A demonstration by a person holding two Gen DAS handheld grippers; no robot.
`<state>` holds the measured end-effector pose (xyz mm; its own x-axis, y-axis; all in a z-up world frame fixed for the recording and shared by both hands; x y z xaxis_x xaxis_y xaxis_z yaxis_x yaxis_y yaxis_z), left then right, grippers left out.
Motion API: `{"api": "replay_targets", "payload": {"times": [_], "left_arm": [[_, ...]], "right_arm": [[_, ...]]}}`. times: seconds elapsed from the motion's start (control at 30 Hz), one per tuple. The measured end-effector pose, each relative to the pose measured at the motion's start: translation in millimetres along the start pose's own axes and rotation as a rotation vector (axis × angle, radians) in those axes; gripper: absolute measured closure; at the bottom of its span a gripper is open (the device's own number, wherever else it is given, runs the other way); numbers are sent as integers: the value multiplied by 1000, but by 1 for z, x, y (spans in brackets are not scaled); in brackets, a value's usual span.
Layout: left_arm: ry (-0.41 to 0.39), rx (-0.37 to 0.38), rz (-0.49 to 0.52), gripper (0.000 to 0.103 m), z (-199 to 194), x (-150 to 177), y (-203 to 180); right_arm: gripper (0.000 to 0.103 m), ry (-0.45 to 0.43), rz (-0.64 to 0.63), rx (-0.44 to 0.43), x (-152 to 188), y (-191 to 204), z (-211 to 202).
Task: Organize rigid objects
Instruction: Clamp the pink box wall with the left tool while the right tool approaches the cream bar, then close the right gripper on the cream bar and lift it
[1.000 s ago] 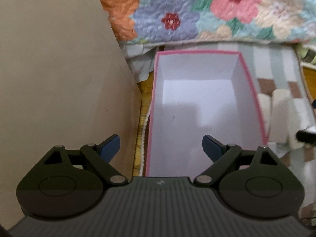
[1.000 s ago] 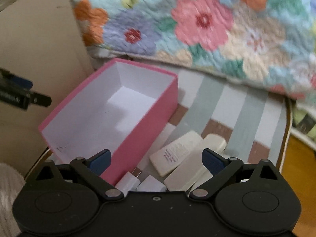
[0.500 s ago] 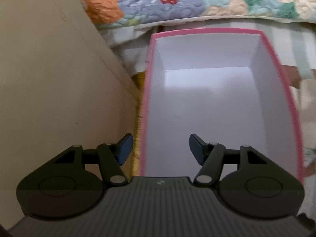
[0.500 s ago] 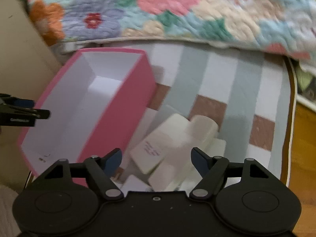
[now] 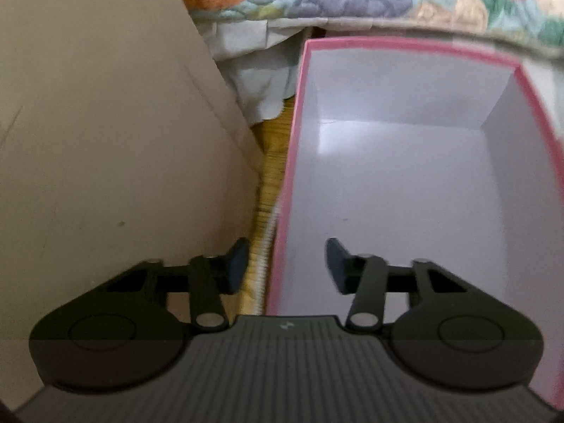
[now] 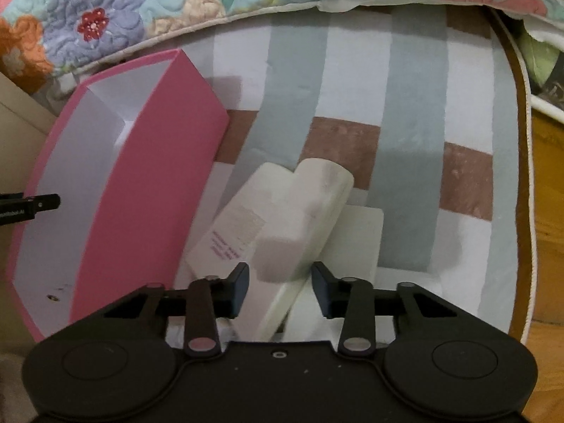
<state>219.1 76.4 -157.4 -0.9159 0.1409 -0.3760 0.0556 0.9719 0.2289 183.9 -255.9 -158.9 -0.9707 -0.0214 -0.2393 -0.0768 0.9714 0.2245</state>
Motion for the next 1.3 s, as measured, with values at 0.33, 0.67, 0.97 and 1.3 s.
{"api": "replay_targets", "payload": {"times": [0.33, 0.67, 0.97, 1.3], "left_arm": [[10, 117, -132, 93, 12, 8, 19], [53, 158, -140, 95, 20, 9, 22], [107, 164, -161, 96, 26, 15, 20], [104, 201, -224, 97, 26, 19, 30]], "right_arm": [[70, -55, 41, 19, -3, -8, -4], [73, -90, -48, 145, -9, 10, 5], [81, -121, -185, 150, -15, 36, 4], [83, -101, -1, 50, -22, 19, -11]]}}
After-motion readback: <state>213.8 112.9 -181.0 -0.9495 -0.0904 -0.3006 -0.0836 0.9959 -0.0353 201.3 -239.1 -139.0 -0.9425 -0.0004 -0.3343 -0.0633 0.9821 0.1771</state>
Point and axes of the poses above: each gripper's, at about its wrist camera, not at the fingertips, and z roughly the way its jaws point, y to its left, x to its underside, the point moved 5 cm from there along z, roughly the way its jaws point, and after that the axes turned 2 degrees about y, right-handed, at the moved point
